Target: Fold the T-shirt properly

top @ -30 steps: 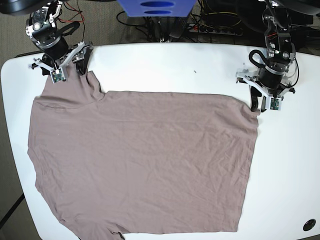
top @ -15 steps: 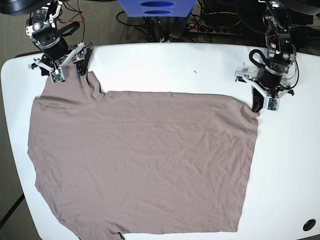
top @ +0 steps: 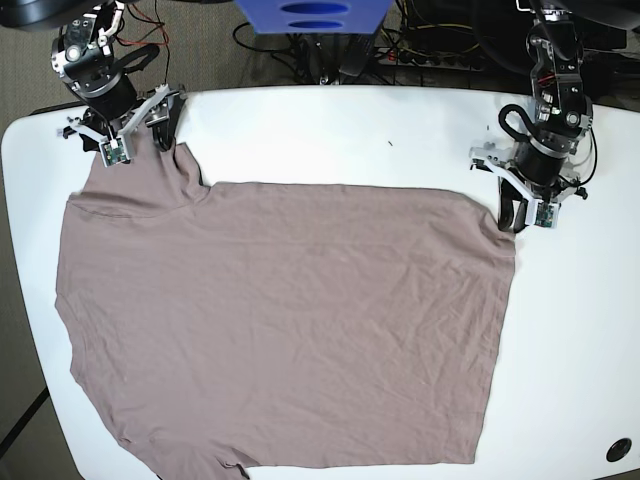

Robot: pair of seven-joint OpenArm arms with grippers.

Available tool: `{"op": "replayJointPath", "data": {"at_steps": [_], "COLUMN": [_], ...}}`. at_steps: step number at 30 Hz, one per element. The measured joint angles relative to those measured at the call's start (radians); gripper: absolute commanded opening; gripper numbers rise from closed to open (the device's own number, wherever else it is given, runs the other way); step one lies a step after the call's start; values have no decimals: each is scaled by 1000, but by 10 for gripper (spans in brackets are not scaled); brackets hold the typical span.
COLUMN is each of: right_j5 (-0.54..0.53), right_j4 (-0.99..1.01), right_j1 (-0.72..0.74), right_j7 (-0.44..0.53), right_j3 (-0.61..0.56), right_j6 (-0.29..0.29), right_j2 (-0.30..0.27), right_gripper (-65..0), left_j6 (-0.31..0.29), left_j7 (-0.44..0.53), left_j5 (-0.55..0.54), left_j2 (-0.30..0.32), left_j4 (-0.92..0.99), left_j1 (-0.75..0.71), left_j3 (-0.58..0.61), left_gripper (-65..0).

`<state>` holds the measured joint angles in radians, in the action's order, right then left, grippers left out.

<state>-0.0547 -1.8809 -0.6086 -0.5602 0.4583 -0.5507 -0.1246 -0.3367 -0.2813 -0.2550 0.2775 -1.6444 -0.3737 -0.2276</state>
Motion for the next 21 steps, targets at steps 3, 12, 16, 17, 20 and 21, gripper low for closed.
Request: {"op": "replayJointPath", "data": {"at_steps": [3,12,16,17,20,21], "right_j5": [0,10,23,23,22,22], "right_j4": [1,3,5,5,5,5], "right_j1": [3,26,56,60,78,87], "right_j7": [-1,-6,-14,-13,-21,-27], "right_j3": [0,-4,-6,-6,-3,-2], "right_j6": [0,-1,-4,-4,-5,-5], "right_j2": [0,0,0,0,0,0], "right_gripper": [-292,-288,-288,-288,-289,-288], "left_j6": [31,37,37,37,29,27], "left_j7": [-7,-41,-41,-41,-41,-41], "left_j5": [1,12,12,11,11,11], "left_j2": [0,0,0,0,0,0], "left_j4": [4,-10,-19,-21,-26,-24], "left_j1": [0,0,-3,-3,-3,-3], "left_j3": [2,2,2,2,2,2], "left_gripper": [-560,-586,-591,-593,-602,-604]}}
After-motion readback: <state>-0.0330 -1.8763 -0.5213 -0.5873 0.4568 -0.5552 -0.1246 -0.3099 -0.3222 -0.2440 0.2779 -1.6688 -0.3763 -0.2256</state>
